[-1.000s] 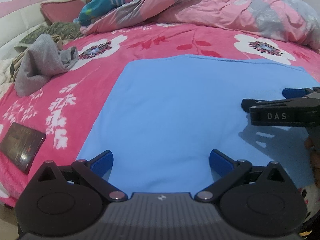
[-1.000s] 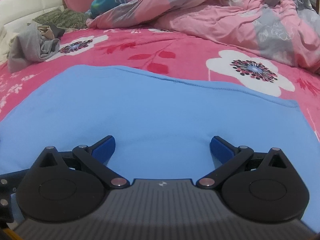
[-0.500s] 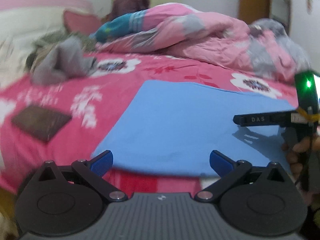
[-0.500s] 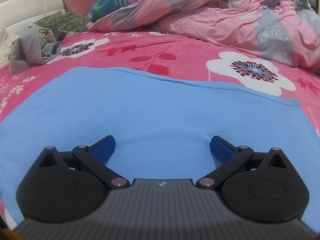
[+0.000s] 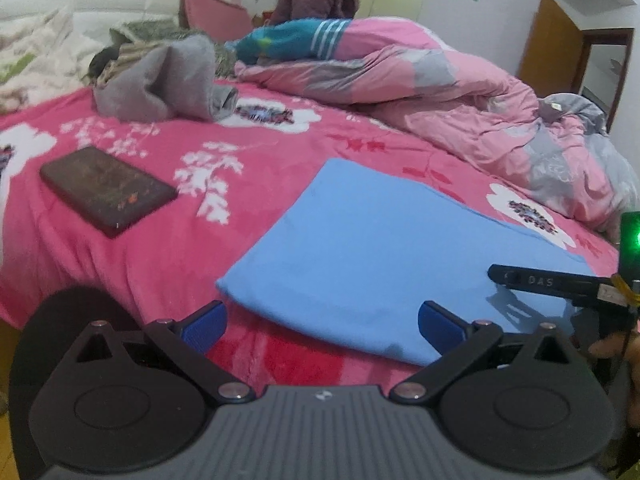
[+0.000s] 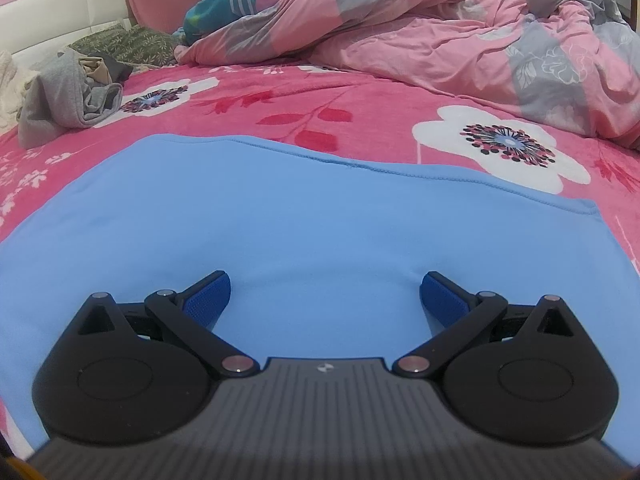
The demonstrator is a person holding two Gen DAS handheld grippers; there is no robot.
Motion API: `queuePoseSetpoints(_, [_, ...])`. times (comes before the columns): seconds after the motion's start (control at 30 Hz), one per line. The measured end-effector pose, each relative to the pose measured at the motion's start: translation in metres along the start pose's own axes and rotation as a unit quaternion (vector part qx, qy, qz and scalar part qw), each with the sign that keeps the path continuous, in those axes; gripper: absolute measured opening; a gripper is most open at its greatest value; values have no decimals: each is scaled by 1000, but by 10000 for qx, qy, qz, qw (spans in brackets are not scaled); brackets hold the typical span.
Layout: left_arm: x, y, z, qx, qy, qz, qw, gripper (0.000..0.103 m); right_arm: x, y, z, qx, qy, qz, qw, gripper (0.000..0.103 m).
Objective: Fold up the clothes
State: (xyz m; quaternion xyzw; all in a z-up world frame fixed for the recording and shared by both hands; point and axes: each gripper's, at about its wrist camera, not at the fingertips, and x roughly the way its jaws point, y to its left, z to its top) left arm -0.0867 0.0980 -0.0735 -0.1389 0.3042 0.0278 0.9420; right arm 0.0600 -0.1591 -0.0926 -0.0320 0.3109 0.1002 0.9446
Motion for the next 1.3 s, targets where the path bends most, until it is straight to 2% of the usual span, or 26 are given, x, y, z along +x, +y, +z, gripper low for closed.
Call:
queuePoseSetpoints(0.13, [10, 5, -1, -222, 168, -7, 9996, 102, 0, 1, 0, -11, -4, -16, 10000, 102])
queuePoseSetpoints(0.3, [11, 0, -2, -82, 169, 209, 9996, 99, 0, 2, 0, -18, -6, -38, 10000, 102])
queuePoseSetpoints(0.43, [5, 6, -3, -250, -11, 71, 9997, 89, -1, 2, -1, -23, -12, -52, 10000, 102])
queuePoseSetpoints(0.67, [2, 21, 0, -734, -169, -12, 9972, 62, -1, 3, -1, -28, -22, -66, 10000, 102])
queuePoseSetpoints(0.87, [1, 32, 3, -1000, -289, -32, 9946, 47, -1, 5, -2, -34, -33, -87, 10000, 102])
queuePoseSetpoints(0.9, [1, 31, 3, -975, -313, -29, 9947, 43, -1, 5, -2, -34, -34, -89, 9999, 102])
queuePoseSetpoints(0.97, [0, 25, 6, -830, -406, -51, 9957, 21, -1, 5, -2, -35, -37, -92, 9999, 102])
queuePoseSetpoints(1.03, [0, 19, 8, -685, -498, -73, 9964, 12, -1, 5, -2, -35, -40, -95, 9999, 102])
queuePoseSetpoints(1.17, [-1, 7, 13, -394, -683, -117, 9968, 6, -1, 5, -2, -36, -45, -101, 9999, 102])
queuePoseSetpoints(1.3, [-2, -5, 18, -103, -866, -162, 9961, 4, -2, 6, -2, -36, -48, -105, 9999, 102])
